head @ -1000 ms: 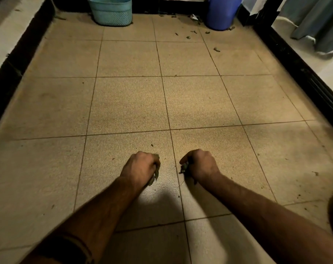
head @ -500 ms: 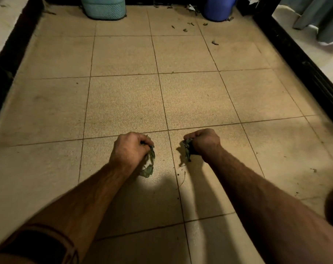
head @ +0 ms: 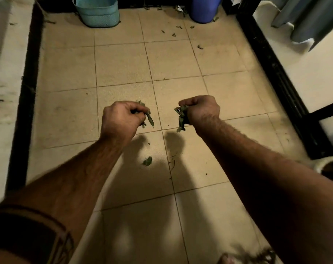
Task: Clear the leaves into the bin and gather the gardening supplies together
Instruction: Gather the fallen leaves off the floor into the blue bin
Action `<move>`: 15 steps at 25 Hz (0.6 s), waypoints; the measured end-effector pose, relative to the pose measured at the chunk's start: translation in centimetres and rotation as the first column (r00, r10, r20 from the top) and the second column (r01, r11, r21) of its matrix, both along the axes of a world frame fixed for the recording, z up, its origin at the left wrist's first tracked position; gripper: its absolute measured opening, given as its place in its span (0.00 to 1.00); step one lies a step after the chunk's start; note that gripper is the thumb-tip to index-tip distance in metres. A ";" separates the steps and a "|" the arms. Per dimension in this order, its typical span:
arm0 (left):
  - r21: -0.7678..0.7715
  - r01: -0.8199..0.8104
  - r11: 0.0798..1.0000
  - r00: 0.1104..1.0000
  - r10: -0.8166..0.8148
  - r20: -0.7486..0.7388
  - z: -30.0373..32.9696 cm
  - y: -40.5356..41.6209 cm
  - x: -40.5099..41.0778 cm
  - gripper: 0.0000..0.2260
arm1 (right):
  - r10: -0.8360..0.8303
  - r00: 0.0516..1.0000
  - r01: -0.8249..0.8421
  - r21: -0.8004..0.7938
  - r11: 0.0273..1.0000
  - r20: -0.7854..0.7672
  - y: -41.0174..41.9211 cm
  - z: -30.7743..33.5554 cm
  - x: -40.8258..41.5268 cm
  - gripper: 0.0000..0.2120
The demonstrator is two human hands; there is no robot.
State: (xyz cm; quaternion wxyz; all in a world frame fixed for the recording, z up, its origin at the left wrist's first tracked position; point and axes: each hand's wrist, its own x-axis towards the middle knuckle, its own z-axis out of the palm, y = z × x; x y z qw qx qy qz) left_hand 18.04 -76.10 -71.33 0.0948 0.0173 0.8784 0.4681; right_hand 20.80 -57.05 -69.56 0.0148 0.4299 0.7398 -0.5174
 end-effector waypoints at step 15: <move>0.117 0.015 0.993 0.976 0.011 -0.216 55.8 0.3 -3.9 0.09 | 0.023 0.960 -0.039 -0.051 0.998 -0.279 0.3 56.4 -2.5 0.13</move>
